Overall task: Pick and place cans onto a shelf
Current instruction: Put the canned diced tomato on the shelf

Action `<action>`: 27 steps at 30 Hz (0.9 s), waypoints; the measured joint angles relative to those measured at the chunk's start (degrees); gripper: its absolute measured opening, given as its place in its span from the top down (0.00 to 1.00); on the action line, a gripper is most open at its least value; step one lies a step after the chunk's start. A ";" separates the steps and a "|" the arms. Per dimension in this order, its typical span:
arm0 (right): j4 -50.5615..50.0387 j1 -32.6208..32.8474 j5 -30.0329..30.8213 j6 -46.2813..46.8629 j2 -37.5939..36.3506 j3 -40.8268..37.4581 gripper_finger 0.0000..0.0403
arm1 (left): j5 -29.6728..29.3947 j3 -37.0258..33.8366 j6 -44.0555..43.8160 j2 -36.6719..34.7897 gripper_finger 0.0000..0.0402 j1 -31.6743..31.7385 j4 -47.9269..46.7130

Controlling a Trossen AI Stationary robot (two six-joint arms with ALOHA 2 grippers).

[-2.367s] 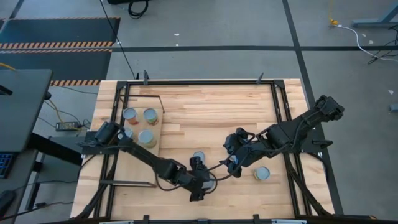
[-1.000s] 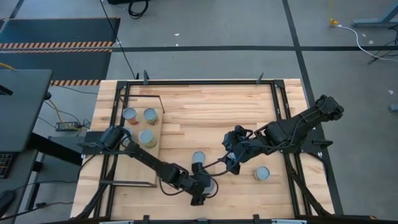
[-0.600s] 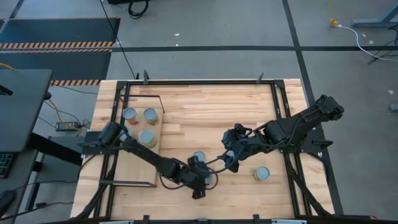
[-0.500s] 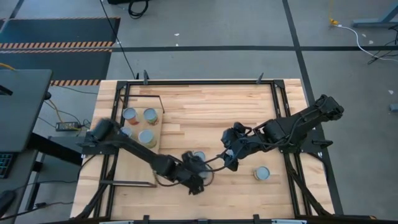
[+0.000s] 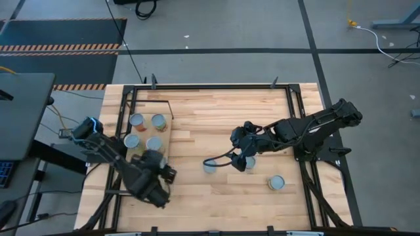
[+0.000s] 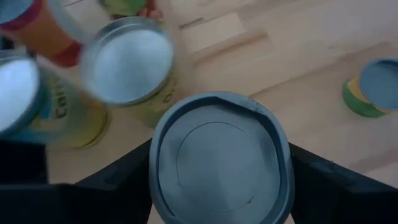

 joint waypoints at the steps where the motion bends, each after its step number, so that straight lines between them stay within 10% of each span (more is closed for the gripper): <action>1: -0.06 0.02 -0.02 0.00 0.00 0.00 0.14 | 0.12 0.00 -1.70 -0.01 0.30 -0.58 -0.83; 27: -0.06 1.48 -2.58 2.01 0.00 0.00 0.14 | 3.76 -16.28 -14.72 -5.72 0.28 -2.04 10.69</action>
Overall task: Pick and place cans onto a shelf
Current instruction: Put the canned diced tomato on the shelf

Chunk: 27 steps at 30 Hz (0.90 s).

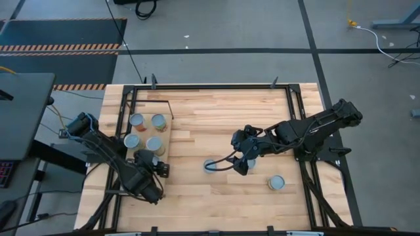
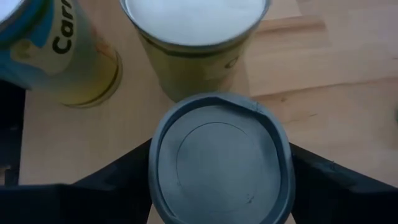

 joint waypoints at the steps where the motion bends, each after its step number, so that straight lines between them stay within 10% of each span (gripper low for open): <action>1: -0.02 0.16 0.04 0.08 0.00 0.00 0.14 | -0.15 -0.16 0.16 0.00 0.27 0.00 0.03; 11: -0.02 1.86 0.20 1.17 0.00 0.00 0.14 | 4.06 -0.18 0.95 0.00 0.13 0.28 0.00; 27: -0.03 1.99 1.08 1.22 0.00 0.00 0.14 | 7.39 1.51 2.23 -1.95 0.17 0.20 0.03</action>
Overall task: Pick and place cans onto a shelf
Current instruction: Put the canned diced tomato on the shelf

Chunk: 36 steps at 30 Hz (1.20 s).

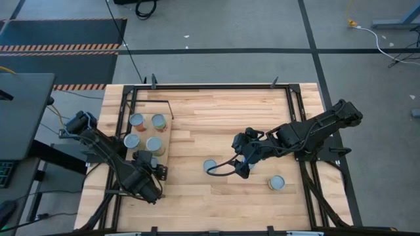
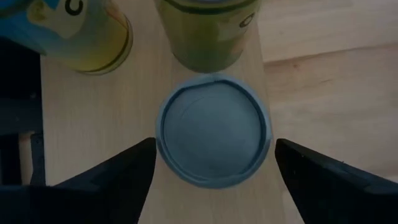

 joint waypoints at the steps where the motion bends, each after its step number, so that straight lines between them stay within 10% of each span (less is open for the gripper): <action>1: 0.00 0.00 0.01 0.00 0.00 0.00 0.14 | 0.26 0.00 -0.02 -0.42 0.18 0.00 0.02; 13: 0.01 0.00 0.03 0.44 -0.02 0.00 0.14 | 1.62 0.04 3.19 -9.67 0.32 1.35 -0.62; 22: 0.01 0.00 1.62 0.46 -0.02 0.00 0.14 | 3.98 -1.09 14.01 -8.26 0.95 7.75 3.00; 36: 0.01 0.43 1.50 1.92 -0.02 0.00 0.14 | 8.97 -7.96 16.07 -8.48 0.99 9.05 13.39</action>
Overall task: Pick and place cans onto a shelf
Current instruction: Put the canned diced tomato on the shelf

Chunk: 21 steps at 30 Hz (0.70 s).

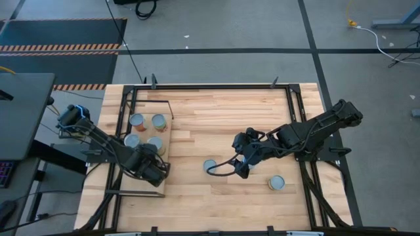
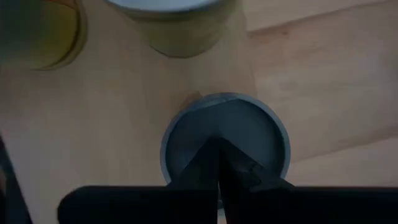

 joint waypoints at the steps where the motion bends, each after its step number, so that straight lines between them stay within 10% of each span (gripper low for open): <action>1: 0.00 -0.02 0.00 -0.02 0.00 0.00 0.14 | 0.03 0.00 0.00 0.00 0.99 -0.07 0.44; 21: 0.00 -0.08 -0.17 -0.19 0.00 0.00 0.14 | 2.47 -0.13 1.33 -0.39 0.99 0.33 -1.70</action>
